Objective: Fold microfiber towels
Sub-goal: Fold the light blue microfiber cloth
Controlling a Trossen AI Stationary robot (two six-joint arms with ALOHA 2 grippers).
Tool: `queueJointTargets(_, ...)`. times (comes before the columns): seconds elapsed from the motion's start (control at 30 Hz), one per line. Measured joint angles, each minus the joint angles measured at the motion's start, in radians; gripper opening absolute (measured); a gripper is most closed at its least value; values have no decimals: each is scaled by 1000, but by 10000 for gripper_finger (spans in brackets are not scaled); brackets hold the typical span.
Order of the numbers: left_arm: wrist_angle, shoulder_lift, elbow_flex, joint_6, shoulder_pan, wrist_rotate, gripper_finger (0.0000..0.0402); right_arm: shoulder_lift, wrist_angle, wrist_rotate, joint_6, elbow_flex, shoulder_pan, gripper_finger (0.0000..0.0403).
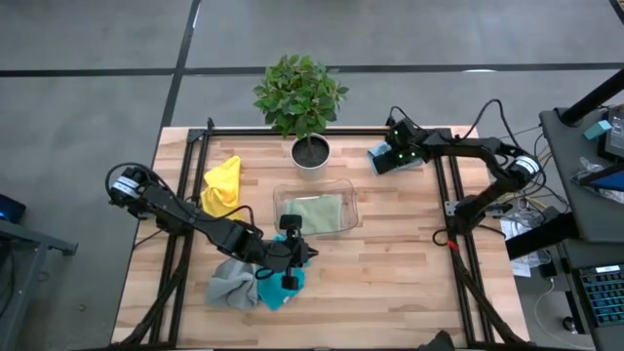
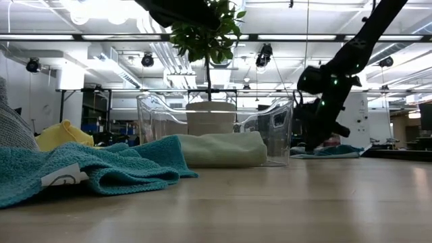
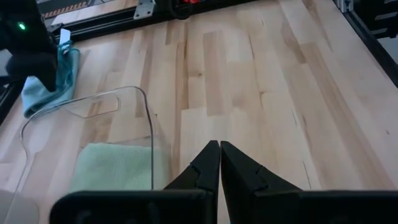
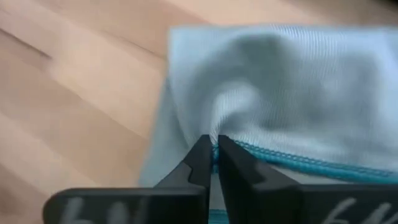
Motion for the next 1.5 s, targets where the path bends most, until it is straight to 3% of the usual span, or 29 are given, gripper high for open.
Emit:
queueJointTargets(0.13, 0, 3, 0, 0, 0, -5, 0, -127, -6, 2, 10, 0, 34, 10)
queueJointTargets(0.37, 7, 4, 0, 0, 20, -51, 0, -458, -13, 3, 60, 0, 134, 9)
queueJointTargets(0.53, 35, 4, 0, 0, 56, -138, 0, -677, -9, 3, 101, 4, 259, 9)
queueJointTargets(0.73, 171, 3, 0, 93, 109, -145, 3, -845, -2, -1, 101, 24, 464, 9)
queueJointTargets(0.9, 289, -4, 0, 198, 125, -143, 42, -895, 26, -42, 67, 57, 622, 9)
queueJointTargets(1.1, 375, -5, 5, 233, 134, -142, 110, -881, 74, -307, 4, 81, 766, 9)
queueJointTargets(1.27, 375, 1, 5, 227, 134, -126, 147, -853, 52, -326, -49, 81, 855, 9)
queueJointTargets(1.33, 371, 4, 4, 226, 133, -102, 153, -841, 34, -291, -63, 81, 872, 9)
queueJointTargets(1.5, 369, 10, 1, 224, 132, -64, 156, -838, -85, 4, -8, 82, 878, 9)
